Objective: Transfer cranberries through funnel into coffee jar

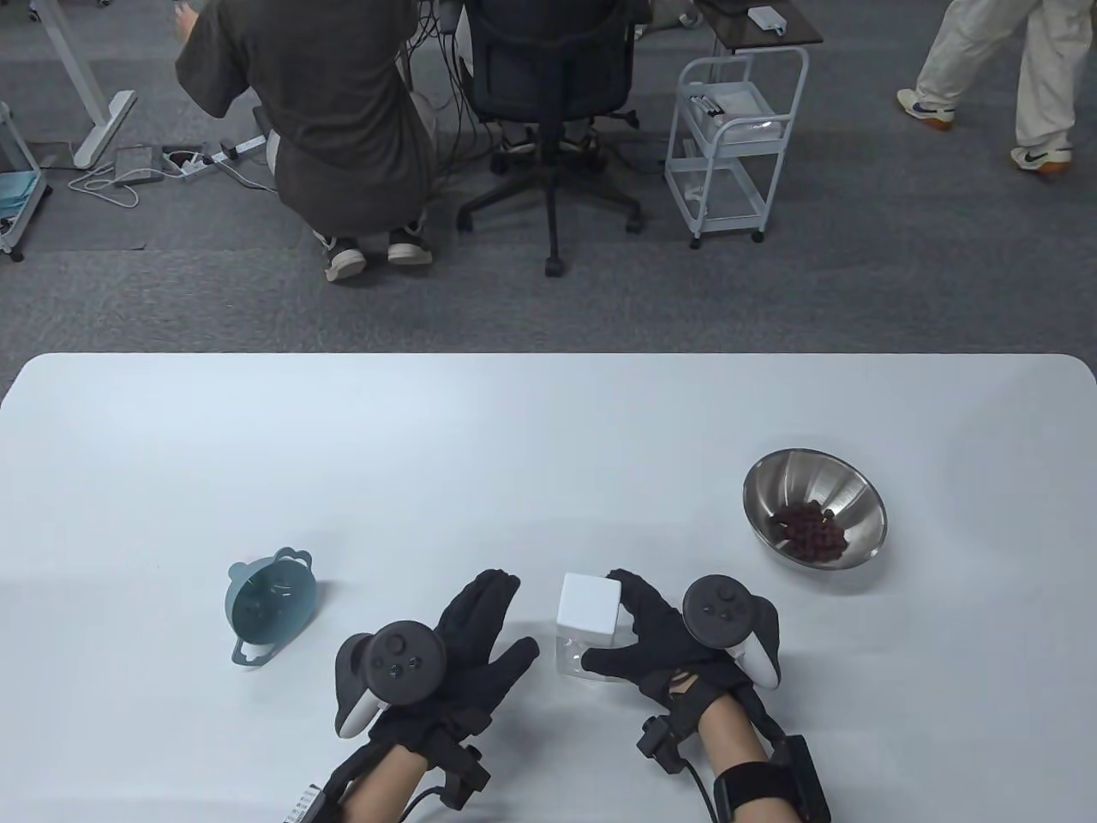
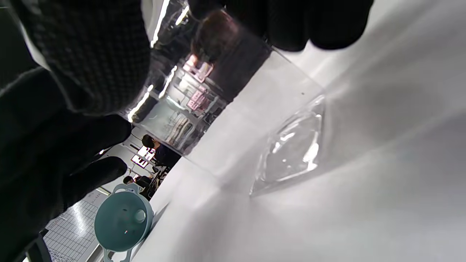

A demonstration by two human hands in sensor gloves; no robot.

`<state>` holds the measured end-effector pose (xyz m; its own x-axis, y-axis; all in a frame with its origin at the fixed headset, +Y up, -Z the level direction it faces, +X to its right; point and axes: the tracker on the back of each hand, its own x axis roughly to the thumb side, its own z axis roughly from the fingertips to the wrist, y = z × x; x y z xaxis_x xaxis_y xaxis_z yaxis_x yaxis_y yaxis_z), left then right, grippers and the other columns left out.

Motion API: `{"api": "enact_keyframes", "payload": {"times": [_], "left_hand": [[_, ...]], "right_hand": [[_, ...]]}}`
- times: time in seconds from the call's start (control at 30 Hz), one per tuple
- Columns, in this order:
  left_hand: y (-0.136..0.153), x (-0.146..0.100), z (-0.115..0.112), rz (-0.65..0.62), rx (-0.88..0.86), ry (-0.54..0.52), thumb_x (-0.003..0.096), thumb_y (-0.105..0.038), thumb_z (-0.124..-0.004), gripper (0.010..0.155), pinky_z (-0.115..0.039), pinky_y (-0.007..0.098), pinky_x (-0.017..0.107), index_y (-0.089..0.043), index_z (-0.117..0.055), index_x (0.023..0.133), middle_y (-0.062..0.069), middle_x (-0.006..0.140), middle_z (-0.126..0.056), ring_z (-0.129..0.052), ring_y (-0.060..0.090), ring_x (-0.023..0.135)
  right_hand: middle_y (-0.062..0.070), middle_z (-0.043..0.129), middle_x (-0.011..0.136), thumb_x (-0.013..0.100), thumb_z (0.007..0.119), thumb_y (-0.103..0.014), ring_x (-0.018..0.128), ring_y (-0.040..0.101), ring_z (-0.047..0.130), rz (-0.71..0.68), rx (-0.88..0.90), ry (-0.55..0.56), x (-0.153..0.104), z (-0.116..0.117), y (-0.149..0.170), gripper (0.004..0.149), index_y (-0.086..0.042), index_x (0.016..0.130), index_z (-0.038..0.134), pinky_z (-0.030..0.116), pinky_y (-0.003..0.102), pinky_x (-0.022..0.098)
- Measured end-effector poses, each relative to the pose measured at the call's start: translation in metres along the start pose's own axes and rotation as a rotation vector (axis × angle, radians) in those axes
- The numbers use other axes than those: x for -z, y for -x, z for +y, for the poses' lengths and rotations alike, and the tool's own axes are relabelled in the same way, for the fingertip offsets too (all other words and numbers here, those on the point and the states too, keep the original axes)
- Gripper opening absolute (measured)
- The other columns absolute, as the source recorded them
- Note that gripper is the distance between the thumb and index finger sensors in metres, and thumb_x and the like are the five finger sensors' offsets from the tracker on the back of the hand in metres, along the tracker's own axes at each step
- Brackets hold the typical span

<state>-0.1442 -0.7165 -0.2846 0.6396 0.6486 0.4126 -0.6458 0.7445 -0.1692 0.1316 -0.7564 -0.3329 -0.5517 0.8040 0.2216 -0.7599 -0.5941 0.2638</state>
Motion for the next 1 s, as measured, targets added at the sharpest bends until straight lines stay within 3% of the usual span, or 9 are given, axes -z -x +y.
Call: {"api": "enact_keyframes", "payload": {"times": [0.33,0.6,0.77,0.9,1.0], "left_hand": [[-0.055,0.009,0.012,-0.156,0.144,0.000,0.0519,-0.069,-0.062,0.085,-0.044,0.070,0.077,-0.022,-0.037,0.118,0.016,0.126,-0.033,-0.041,0.051,0.115],[-0.078,0.022,-0.004,-0.259,0.080,0.133,0.0474,-0.070,-0.068,0.094,-0.046,0.073,0.077,-0.019,-0.032,0.118,0.018,0.125,-0.032,-0.045,0.050,0.115],[-0.082,0.022,-0.009,-0.281,0.076,0.062,0.0480,-0.062,-0.075,0.085,-0.057,0.066,0.075,-0.019,-0.044,0.115,0.015,0.120,-0.049,-0.068,0.045,0.105],[-0.092,0.021,-0.010,-0.272,0.136,0.005,0.0493,-0.060,-0.072,0.081,-0.054,0.068,0.075,-0.020,-0.048,0.115,0.016,0.118,-0.051,-0.071,0.046,0.101],[-0.101,0.020,-0.016,-0.181,0.214,-0.149,0.0511,-0.058,-0.069,0.077,-0.053,0.069,0.074,-0.019,-0.051,0.114,0.019,0.116,-0.051,-0.070,0.048,0.099]], "right_hand": [[0.018,0.074,0.101,0.036,0.096,-0.056,0.084,0.041,0.086,-0.118,-0.019,0.005,-0.028,-0.016,-0.038,0.092,-0.009,0.101,0.052,0.078,0.048,0.055],[0.017,0.076,0.100,0.036,0.095,-0.058,0.083,0.040,0.088,-0.207,0.029,0.015,-0.050,-0.008,-0.043,0.091,-0.009,0.102,0.054,0.078,0.048,0.055],[0.016,0.080,0.097,0.036,0.096,-0.058,0.080,0.039,0.090,-0.238,0.013,0.093,-0.055,-0.008,-0.043,0.090,-0.007,0.100,0.058,0.078,0.047,0.053],[0.015,0.081,0.095,0.034,0.098,-0.058,0.078,0.038,0.090,-0.262,0.042,0.158,-0.056,-0.009,-0.043,0.090,-0.008,0.098,0.059,0.077,0.044,0.052],[0.014,0.079,0.093,0.033,0.098,-0.059,0.077,0.037,0.088,-0.244,0.000,0.278,-0.057,-0.008,-0.046,0.091,-0.009,0.097,0.058,0.076,0.042,0.051]]}}
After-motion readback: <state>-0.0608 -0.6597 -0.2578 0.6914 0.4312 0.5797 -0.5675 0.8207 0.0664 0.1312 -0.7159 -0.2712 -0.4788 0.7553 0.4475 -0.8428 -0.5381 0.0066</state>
